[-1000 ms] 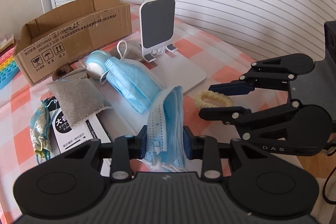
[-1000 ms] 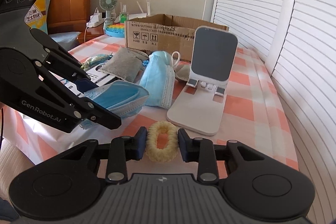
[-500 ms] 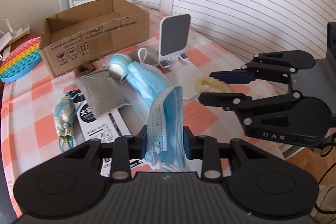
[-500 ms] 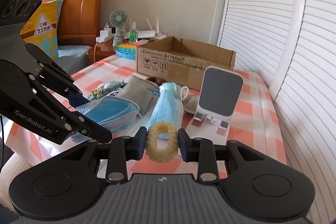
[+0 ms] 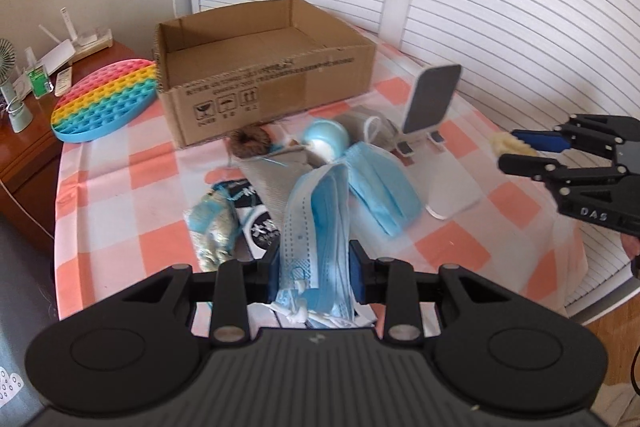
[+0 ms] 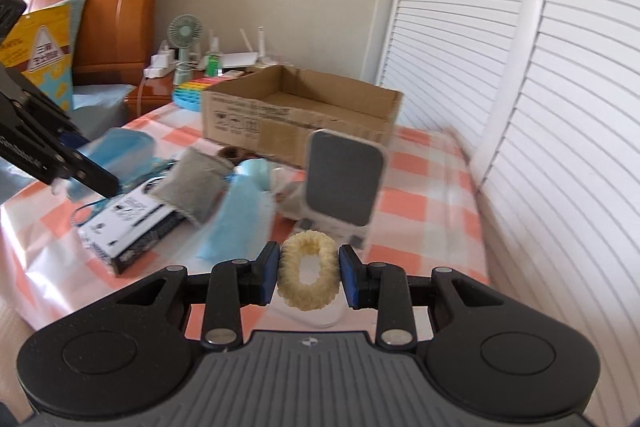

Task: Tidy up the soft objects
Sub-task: 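Carry mask and scrunchie over the cardboard box and open both tools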

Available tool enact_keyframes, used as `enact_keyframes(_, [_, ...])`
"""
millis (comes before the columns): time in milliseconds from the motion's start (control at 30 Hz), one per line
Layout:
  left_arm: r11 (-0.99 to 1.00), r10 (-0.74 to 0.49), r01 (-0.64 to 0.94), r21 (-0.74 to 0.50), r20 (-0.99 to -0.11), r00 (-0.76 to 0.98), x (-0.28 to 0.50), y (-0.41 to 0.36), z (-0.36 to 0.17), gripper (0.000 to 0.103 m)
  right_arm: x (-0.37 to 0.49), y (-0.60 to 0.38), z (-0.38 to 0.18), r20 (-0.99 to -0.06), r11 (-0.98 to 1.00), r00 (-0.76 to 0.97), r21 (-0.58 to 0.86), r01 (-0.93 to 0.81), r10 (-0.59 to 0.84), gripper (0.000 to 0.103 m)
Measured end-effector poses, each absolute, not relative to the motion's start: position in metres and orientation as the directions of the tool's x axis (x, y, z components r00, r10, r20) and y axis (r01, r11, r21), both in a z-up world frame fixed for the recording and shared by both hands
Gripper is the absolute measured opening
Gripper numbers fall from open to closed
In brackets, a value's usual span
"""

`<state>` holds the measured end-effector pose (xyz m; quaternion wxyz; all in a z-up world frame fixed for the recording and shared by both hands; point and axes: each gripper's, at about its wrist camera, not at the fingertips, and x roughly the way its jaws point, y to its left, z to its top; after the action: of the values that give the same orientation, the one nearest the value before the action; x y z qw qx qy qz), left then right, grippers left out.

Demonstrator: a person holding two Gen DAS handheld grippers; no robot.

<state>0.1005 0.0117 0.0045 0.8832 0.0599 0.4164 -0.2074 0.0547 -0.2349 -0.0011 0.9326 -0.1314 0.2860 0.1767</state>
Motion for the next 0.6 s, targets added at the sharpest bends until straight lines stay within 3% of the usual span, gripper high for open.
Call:
enact_keyframes(300, [0.932, -0.275, 0.360, -0.050, -0.746, 0.607, 0.140, 0.026, 0.022, 0.032, 0.086, -0.257, 0.016, -0.560, 0.915, 0.804, -0.183, -0.358, 0.203, 0.037])
enact_keyframes(600, [0.947, -0.235, 0.321, -0.023, -0.730, 0.642, 0.198, 0.026, 0.047, 0.032, 0.126, -0.258, 0.053, -0.514, 0.898, 0.822, -0.197, -0.393, 0.246, 0.037])
